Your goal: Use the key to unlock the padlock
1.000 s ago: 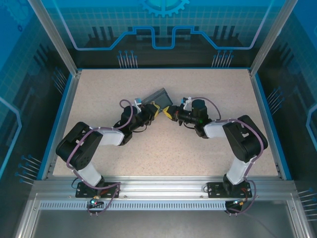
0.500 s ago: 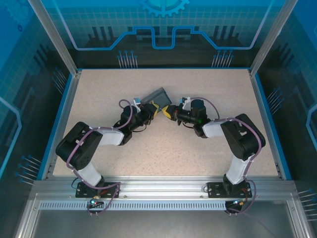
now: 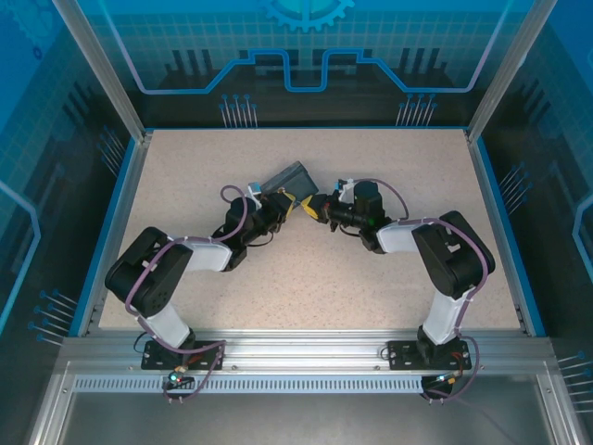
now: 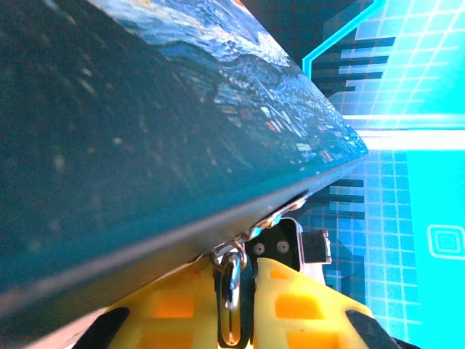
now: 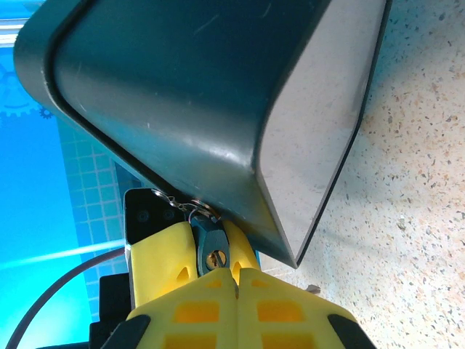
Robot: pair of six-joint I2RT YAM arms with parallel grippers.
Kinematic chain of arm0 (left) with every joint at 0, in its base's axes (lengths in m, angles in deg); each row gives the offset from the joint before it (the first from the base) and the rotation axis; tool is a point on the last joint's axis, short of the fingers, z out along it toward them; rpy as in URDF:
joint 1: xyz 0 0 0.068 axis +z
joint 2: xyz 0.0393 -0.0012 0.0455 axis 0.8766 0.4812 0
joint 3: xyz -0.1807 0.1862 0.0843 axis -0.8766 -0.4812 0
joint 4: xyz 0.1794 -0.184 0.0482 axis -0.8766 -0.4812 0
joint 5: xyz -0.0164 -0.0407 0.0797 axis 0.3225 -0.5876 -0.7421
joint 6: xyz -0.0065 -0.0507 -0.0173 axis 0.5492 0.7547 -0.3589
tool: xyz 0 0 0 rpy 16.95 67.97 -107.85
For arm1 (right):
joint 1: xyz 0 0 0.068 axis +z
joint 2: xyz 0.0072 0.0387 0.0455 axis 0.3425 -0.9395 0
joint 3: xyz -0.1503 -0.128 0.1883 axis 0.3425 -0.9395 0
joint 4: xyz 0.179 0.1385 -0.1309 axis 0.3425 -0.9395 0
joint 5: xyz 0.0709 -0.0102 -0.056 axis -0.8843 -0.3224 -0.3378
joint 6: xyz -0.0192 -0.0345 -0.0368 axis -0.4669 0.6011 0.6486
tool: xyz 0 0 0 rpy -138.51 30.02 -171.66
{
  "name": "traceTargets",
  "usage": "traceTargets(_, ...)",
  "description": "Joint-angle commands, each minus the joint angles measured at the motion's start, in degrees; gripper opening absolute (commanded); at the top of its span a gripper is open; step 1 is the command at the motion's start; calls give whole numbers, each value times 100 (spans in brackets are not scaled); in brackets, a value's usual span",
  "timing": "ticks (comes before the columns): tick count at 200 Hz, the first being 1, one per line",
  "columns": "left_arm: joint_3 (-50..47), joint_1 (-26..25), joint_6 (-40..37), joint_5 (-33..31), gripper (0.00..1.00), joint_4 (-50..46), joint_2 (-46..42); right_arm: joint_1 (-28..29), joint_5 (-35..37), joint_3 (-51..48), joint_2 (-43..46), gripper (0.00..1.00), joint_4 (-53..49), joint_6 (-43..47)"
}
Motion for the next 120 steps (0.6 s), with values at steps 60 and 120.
traceTargets(60, -26, -106, -151, 2064, 0, 908, -64, 107, -296, -89, 86, 0, 659, -10)
traceTargets(120, -10, -1, 63, 2392, 0, 1048, 18, 19, -386, -168, 98, 0, 632, 84)
